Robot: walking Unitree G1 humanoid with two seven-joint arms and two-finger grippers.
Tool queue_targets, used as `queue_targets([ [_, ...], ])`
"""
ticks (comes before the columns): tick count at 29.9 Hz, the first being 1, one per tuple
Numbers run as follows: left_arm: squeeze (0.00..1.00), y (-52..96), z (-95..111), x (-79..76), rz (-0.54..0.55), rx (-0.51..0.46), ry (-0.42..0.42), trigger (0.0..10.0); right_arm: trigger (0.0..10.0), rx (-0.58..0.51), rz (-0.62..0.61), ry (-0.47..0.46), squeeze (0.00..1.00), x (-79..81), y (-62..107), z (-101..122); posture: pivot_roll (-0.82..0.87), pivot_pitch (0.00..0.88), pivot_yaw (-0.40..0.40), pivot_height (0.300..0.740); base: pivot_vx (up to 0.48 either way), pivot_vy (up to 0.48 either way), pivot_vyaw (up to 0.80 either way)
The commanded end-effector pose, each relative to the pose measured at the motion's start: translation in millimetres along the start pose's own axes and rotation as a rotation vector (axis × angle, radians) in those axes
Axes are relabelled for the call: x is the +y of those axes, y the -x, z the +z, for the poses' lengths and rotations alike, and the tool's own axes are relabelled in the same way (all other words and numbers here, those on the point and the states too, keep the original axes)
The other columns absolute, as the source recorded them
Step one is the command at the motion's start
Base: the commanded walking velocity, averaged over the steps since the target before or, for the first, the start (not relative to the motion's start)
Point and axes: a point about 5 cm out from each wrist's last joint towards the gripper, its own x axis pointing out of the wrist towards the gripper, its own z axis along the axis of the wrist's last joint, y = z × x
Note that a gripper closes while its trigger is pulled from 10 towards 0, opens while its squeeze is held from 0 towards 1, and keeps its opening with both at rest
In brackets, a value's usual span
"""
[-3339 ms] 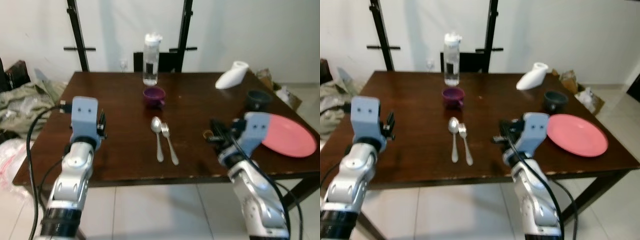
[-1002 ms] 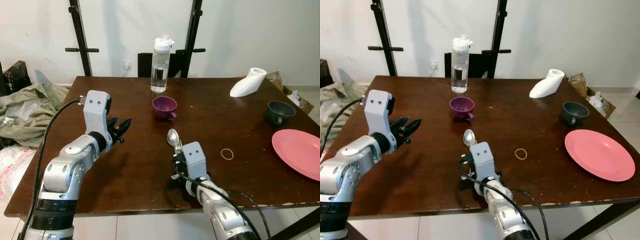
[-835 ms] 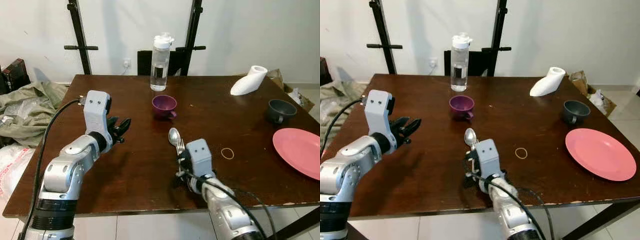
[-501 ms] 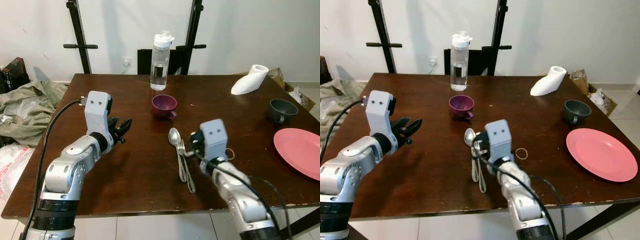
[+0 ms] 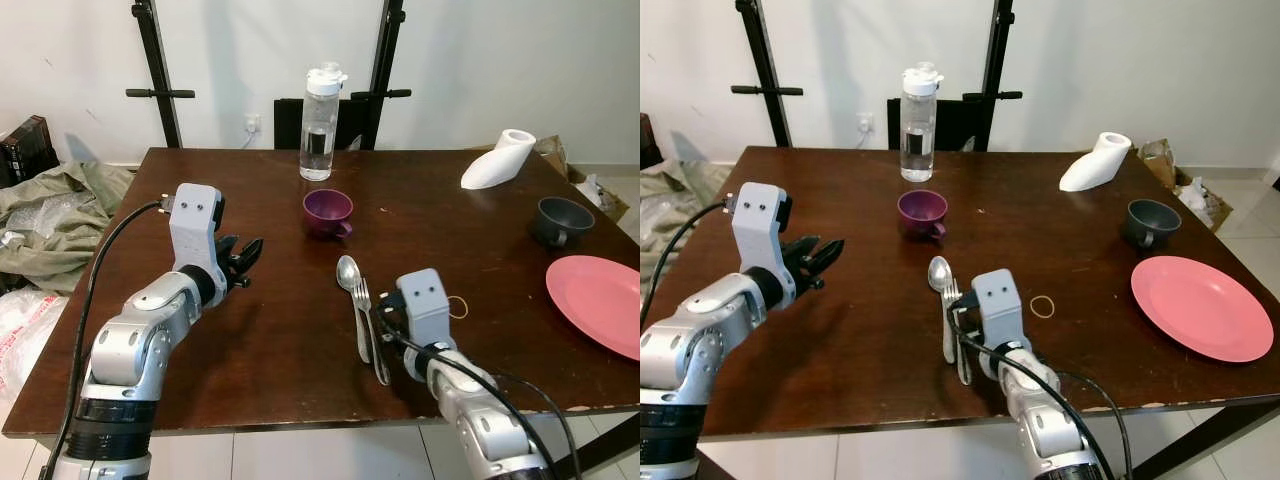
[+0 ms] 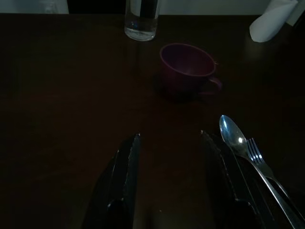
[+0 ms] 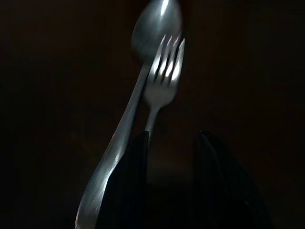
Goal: Setting the table
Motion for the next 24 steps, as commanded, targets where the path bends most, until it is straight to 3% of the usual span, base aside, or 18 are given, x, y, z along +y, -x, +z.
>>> queue_targets([
  [1, 0.00, 0.5, -5, 2.4, 0.010, 0.022, -0.005, 10.0, 10.0, 0.064, 0.005, -0.002, 0.00, 3.7, -1.7, -16, 0.07, 0.104, 0.031, 0.740, 0.000, 0.000, 0.00],
  [8, 0.00, 1.2, -4, 3.0, 0.012, 0.021, -0.005, 10.0, 10.0, 0.165, -0.048, 0.071, 0.00, 0.1, -8.1, -35, 0.08, 0.108, 0.031, 0.740, 0.000, 0.000, 0.00],
  [19, 0.00, 2.7, -6, 3.1, 0.017, 0.025, -0.001, 10.0, 10.0, 0.274, -0.171, 0.006, 0.00, -28.4, 2.2, -68, 0.07, 0.114, 0.026, 0.740, 0.000, 0.000, 0.00],
  [20, 0.00, 2.6, -7, 2.8, 0.016, 0.026, -0.001, 10.0, 7.9, 0.281, -0.174, 0.003, 0.00, -29.9, 4.3, -71, 0.07, 0.117, 0.029, 0.740, 0.000, 0.000, 0.00],
  [22, 0.00, 2.6, -7, 2.7, 0.015, 0.026, 0.000, 10.0, 7.9, 0.286, -0.175, 0.001, 0.00, -30.6, 5.5, -73, 0.07, 0.117, 0.029, 0.740, 0.000, 0.000, 0.00],
  [24, 0.00, 1.6, -7, 1.6, 0.012, 0.026, 0.000, 10.0, 0.0, 0.298, -0.163, 0.005, 0.00, -29.6, 7.5, -79, 0.07, 0.117, 0.029, 0.740, 0.000, 0.000, 0.00],
])
